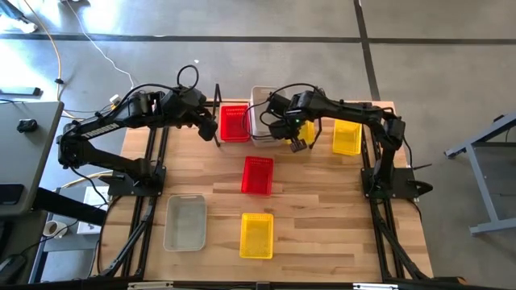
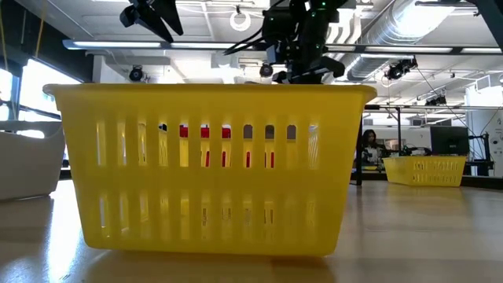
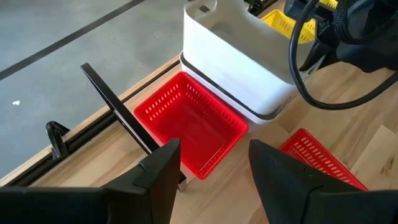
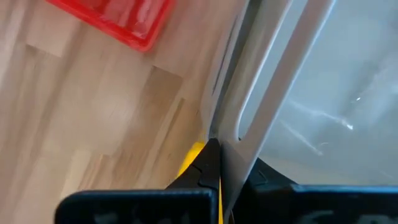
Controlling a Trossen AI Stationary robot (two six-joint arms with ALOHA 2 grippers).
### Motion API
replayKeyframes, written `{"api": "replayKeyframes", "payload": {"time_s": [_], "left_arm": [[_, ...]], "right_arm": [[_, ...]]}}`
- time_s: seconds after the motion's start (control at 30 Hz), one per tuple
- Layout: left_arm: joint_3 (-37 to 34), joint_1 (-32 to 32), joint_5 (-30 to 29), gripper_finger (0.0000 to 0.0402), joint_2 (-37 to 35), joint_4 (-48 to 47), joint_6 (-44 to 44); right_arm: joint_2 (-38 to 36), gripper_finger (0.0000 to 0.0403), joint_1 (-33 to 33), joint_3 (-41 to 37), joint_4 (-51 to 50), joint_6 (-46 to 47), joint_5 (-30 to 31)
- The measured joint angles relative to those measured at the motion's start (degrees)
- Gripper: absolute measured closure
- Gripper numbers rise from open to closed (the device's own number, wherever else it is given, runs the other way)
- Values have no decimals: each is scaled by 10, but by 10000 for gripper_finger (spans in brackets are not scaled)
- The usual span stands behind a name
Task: Stack baskets on shelf by color
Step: Stack the top gray bin on the top of the other gray bin on the shelf, then stack the top yellow bin on the top of the other yellow bin on the shelf
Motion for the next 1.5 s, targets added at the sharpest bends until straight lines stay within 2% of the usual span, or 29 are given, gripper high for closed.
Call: {"api": "replayKeyframes", "payload": {"time_s": [0.2,0.4,0.77,1.23,1.5], "left_arm": [[0,0,0,222,0,0,0],[0,0,0,222,0,0,0],[0,0,0,222,0,-1,0],[0,0,0,222,0,-1,17],[0,0,0,222,0,-6,15]], "right_arm": [[0,402,0,0,13,4,38],[0,395,0,0,13,3,34],[0,311,1,3,16,6,59],[-2,304,8,29,7,114,33],[-7,304,31,59,-14,205,81]]}}
